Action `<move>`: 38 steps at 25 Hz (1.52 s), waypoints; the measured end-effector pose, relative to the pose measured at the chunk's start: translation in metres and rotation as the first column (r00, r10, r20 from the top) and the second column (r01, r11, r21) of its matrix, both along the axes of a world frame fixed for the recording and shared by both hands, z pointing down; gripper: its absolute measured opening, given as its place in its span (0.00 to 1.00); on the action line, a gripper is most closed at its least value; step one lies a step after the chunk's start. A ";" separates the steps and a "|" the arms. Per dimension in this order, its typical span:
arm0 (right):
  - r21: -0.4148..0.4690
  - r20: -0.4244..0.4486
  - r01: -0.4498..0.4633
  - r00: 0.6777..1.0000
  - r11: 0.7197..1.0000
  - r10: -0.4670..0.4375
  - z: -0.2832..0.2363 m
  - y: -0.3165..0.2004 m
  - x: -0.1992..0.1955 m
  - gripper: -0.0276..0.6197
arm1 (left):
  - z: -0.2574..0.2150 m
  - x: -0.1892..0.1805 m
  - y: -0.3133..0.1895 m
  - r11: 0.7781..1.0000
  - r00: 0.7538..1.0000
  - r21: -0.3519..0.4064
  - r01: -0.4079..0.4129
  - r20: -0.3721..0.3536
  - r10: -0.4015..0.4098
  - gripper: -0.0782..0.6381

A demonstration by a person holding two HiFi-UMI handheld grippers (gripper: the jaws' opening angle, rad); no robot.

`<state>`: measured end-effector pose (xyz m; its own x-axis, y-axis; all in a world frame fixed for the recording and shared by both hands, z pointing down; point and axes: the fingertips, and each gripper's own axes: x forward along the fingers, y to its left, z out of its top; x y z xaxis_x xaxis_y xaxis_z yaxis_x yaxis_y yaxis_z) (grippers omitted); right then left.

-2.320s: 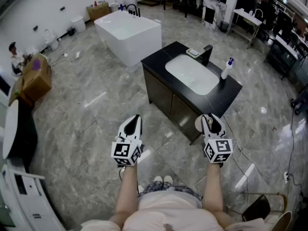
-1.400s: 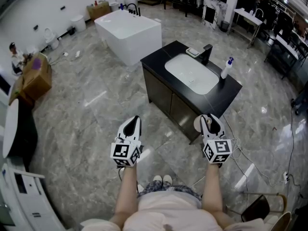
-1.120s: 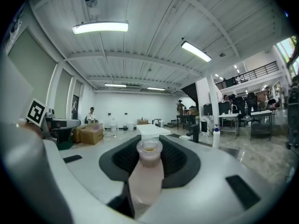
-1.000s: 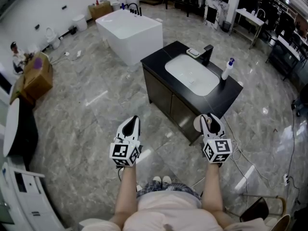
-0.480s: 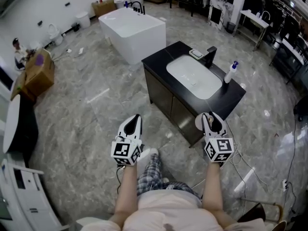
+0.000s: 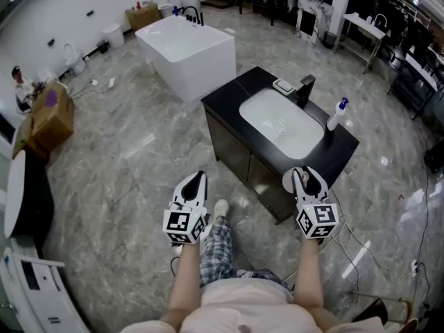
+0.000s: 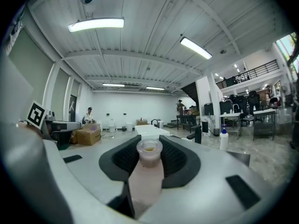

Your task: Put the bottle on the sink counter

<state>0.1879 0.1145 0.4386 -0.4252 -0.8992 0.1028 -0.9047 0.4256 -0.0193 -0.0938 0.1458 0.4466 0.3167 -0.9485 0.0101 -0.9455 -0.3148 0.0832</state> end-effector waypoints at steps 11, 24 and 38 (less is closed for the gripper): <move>0.006 -0.012 -0.138 0.990 0.990 0.138 0.014 -0.178 -0.039 0.25 | 0.023 -0.034 -0.223 0.988 0.988 -0.020 -0.154 -0.020 0.153 0.15; 0.029 -0.011 -0.345 0.938 0.938 0.345 -0.002 -0.329 -0.055 0.25 | 0.003 -0.008 -0.441 0.921 0.921 0.010 -0.389 0.019 0.389 0.15; 0.015 -0.024 -0.344 0.938 0.939 0.344 -0.004 -0.386 -0.055 0.25 | 0.003 0.017 -0.503 0.903 0.902 -0.017 -0.430 0.029 0.430 0.15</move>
<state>0.1332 -0.2716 0.4348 -0.0867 -0.9912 0.0996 -0.9961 0.0880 0.0091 -0.0768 -0.3570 0.4497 0.6931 -0.7199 0.0357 -0.7206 -0.6907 0.0615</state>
